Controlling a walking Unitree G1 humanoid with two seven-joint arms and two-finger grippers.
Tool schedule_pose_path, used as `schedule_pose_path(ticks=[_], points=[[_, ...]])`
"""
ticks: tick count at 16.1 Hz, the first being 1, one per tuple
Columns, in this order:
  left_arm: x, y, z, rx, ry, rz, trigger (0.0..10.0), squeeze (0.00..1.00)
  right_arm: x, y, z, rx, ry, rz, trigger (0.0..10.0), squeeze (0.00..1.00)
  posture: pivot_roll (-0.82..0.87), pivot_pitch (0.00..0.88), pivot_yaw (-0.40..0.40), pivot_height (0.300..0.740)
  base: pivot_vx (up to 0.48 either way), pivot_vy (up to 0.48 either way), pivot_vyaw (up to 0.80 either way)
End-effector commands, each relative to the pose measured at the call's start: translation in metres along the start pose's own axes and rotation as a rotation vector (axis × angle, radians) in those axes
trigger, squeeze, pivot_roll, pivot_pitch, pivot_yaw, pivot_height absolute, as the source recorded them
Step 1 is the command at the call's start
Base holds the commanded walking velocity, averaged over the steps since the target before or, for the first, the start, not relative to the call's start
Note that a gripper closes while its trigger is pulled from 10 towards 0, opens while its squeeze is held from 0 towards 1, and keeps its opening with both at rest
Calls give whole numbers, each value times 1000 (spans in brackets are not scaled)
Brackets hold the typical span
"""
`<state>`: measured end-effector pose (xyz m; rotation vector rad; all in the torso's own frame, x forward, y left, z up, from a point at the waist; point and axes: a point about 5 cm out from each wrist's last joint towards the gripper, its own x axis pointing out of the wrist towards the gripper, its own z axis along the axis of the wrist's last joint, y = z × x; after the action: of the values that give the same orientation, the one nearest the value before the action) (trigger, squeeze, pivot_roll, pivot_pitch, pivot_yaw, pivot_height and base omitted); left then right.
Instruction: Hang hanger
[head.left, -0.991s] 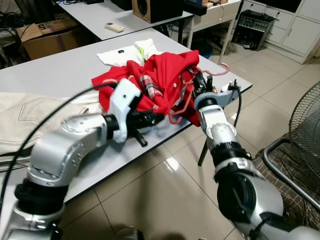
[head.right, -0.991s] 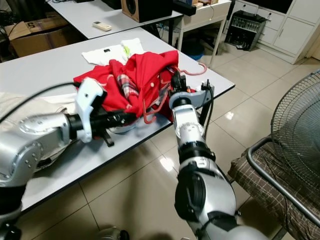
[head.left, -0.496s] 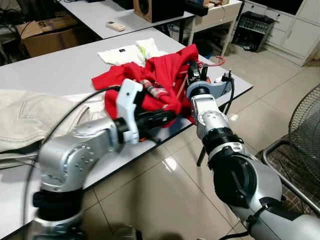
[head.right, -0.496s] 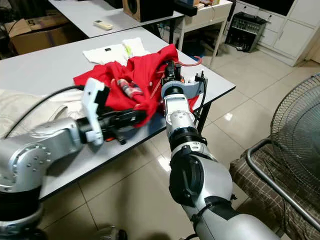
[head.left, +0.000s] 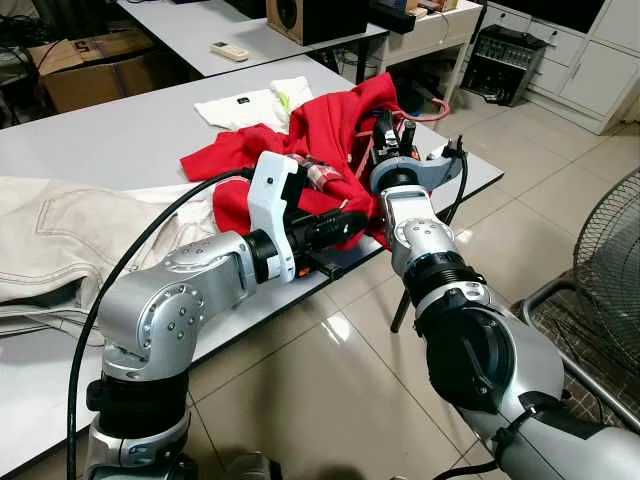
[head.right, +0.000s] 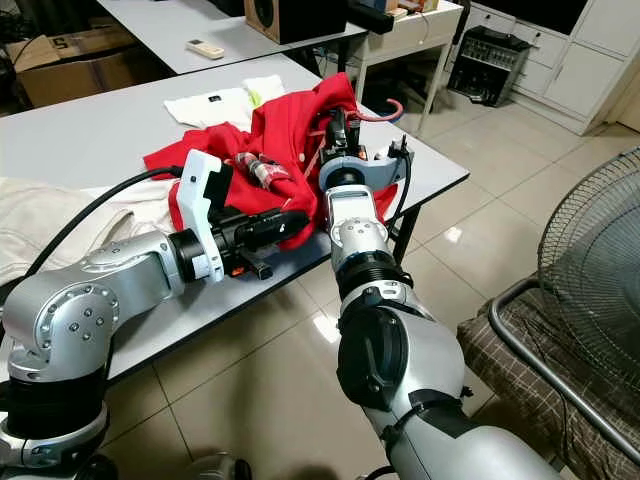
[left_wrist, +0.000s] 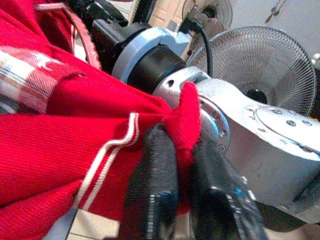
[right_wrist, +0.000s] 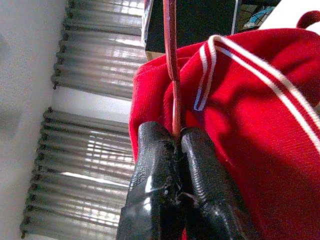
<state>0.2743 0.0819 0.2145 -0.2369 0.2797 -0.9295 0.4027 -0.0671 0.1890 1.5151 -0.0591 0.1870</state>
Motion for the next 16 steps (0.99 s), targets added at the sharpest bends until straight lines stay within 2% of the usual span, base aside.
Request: schedule_pose_path(ticks=[1,3,5,7,8,11,12,13,14,16], points=[[4,-7,-3,26,49,-40,10000,1000,6,21,-17,32,27,65,10000,0,91,0,-35,740,0,0,0],[4,-7,-3,26,49,-40,10000,1000,6,21,-17,32,27,65,10000,0,91,0,-35,740,0,0,0],[2,-4,-5,68,90,-17,10000,1000,7,20,-13,20,31,60,10000,0,89,0,-38,740,0,0,0],[-5,1,-3,118,128,-10,10000,1000,8,19,-9,-64,56,49,10000,0,90,0,-41,740,0,0,0],[-7,0,-3,128,142,-24,10000,1000,8,20,-8,-72,61,56,10000,0,88,0,-41,740,0,0,0],[-18,-6,2,121,148,-127,10000,1000,9,19,-3,-174,84,51,10000,0,81,0,-40,740,0,0,0],[-30,0,8,119,126,-132,10000,1000,10,20,1,-201,102,69,10000,0,74,0,-37,740,0,0,0],[-46,14,15,120,94,-74,10000,1000,10,22,5,-239,130,105,10000,0,67,0,-33,740,0,0,800],[-64,34,23,119,48,46,10000,1000,9,26,8,-268,165,162,10000,0,60,0,-28,740,0,0,800],[-91,61,29,121,-1,245,10000,1000,7,33,16,-269,200,247,10000,0,49,0,-25,740,0,0,800]])
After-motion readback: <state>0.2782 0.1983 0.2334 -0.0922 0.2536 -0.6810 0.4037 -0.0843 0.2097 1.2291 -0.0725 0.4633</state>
